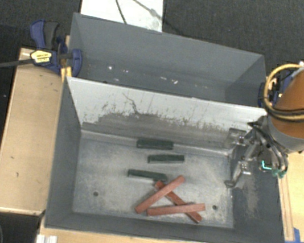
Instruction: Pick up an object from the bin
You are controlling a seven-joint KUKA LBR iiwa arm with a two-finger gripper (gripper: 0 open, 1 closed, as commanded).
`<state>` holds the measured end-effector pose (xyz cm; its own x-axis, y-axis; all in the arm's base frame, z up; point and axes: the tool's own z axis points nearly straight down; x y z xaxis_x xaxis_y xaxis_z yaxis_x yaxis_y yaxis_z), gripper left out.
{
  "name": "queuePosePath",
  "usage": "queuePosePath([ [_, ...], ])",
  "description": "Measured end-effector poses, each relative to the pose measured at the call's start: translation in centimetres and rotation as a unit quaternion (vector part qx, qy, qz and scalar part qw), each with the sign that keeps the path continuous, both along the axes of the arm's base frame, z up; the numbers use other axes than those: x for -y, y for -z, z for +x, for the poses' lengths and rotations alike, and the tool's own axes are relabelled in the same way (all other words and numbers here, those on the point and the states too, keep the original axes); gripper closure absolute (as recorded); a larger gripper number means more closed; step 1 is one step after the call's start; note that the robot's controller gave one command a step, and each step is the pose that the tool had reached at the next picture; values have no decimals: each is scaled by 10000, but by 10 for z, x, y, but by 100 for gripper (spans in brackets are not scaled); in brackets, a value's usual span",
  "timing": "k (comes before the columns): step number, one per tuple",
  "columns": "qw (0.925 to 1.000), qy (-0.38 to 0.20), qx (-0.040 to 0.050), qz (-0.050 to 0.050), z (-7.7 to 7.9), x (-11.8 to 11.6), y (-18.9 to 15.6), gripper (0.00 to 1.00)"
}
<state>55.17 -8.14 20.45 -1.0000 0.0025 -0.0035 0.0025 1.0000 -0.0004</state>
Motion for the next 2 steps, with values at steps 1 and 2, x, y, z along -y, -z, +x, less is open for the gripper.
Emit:
queuePosePath([
  [1, 10000, -5, 0, 0, 0, 0, 0, 0],
  [2, 10000, -12, 0, 0, 0, 0, 0, 0],
])
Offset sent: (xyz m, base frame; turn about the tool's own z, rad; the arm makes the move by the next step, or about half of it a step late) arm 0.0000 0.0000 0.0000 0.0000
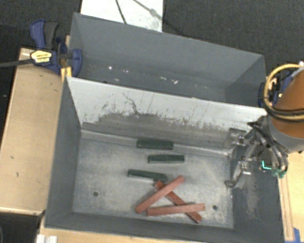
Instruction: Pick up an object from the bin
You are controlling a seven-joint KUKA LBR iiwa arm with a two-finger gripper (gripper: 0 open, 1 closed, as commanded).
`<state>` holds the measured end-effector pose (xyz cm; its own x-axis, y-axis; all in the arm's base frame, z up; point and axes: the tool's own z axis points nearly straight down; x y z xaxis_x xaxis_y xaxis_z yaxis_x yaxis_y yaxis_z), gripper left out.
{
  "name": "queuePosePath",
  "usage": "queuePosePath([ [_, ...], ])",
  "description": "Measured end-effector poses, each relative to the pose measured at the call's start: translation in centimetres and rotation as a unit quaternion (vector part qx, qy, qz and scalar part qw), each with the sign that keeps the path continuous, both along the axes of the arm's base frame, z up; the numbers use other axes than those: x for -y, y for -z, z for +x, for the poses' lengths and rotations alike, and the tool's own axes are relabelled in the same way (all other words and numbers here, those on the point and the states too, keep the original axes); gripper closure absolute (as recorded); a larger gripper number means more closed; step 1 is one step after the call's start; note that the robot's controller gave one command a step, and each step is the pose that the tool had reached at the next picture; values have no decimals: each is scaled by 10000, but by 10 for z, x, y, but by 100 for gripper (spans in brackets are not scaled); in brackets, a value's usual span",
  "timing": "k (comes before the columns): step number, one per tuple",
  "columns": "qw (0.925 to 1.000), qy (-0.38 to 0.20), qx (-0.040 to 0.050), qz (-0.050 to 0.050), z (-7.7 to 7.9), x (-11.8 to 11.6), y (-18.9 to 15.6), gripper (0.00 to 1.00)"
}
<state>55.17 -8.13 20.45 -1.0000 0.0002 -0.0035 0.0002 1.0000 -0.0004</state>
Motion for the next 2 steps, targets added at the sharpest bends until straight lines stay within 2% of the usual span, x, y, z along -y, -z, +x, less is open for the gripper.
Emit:
queuePosePath([
  [1, 10000, -1, 0, 1, 0, 0, 0, 0],
  [2, 9965, -831, 5, -3, -27, 5, -114, 100],
])
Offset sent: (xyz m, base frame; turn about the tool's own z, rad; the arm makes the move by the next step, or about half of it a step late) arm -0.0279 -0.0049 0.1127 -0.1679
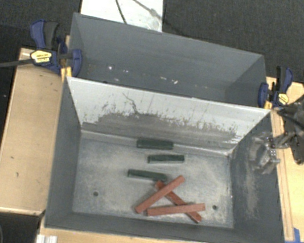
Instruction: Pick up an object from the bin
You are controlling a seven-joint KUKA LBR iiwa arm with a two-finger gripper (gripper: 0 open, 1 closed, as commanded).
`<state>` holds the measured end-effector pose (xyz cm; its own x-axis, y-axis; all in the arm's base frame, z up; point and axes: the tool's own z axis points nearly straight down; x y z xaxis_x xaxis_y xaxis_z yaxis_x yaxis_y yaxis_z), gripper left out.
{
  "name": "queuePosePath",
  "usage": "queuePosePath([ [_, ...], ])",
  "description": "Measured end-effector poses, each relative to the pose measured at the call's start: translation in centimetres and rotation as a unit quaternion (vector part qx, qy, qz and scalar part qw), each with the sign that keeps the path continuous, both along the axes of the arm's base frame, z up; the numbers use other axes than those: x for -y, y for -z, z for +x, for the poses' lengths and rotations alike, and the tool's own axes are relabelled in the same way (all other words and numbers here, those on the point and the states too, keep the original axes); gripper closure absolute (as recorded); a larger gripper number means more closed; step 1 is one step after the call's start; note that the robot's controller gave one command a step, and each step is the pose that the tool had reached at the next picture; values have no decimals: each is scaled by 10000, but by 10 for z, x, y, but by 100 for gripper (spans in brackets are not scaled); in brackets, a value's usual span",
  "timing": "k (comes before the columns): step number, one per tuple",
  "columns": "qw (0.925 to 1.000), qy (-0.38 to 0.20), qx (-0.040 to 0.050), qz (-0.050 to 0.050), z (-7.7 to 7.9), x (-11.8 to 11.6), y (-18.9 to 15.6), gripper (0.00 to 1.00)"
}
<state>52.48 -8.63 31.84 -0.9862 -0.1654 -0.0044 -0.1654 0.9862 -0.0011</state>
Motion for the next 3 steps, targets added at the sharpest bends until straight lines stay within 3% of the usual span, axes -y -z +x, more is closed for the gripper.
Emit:
queuePosePath([
  [1, 10000, 1, -2, 2, 0, 0, 0, 100],
  [2, 9997, -245, 31, -8, -7, -2, 38, 100],
  [3, 9994, -355, 21, -4, 10, 0, 105, 100],
])
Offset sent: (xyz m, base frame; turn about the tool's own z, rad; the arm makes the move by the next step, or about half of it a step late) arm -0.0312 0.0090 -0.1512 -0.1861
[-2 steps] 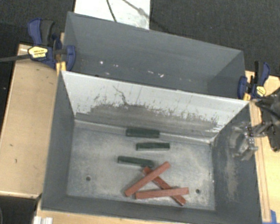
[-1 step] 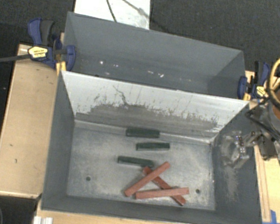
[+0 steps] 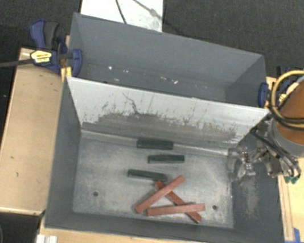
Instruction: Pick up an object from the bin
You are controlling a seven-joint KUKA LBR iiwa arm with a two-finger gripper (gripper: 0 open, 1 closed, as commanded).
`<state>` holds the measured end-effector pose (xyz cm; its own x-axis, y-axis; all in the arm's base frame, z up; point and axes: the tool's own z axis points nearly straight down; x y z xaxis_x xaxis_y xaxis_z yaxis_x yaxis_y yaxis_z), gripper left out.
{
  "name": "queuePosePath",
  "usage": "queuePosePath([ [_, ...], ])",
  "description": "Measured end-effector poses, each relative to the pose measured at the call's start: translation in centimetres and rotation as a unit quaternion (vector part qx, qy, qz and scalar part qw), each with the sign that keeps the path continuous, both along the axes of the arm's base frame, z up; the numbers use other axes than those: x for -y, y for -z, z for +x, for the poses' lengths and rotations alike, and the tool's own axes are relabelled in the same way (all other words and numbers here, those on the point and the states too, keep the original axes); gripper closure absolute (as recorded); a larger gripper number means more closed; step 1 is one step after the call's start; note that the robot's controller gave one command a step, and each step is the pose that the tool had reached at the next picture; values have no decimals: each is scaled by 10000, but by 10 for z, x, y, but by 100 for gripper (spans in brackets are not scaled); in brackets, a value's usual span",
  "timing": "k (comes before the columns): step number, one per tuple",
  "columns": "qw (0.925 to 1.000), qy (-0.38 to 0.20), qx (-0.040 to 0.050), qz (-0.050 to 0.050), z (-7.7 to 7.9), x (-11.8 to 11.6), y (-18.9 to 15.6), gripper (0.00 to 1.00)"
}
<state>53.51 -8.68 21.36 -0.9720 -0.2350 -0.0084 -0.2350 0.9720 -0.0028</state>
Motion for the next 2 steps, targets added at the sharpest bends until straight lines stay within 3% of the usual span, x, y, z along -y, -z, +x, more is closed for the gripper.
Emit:
queuePosePath([
  [1, 9999, -156, -27, 3, 31, 4, 64, 0],
  [2, 9999, -160, -25, 2, 31, 4, 64, 0],
])
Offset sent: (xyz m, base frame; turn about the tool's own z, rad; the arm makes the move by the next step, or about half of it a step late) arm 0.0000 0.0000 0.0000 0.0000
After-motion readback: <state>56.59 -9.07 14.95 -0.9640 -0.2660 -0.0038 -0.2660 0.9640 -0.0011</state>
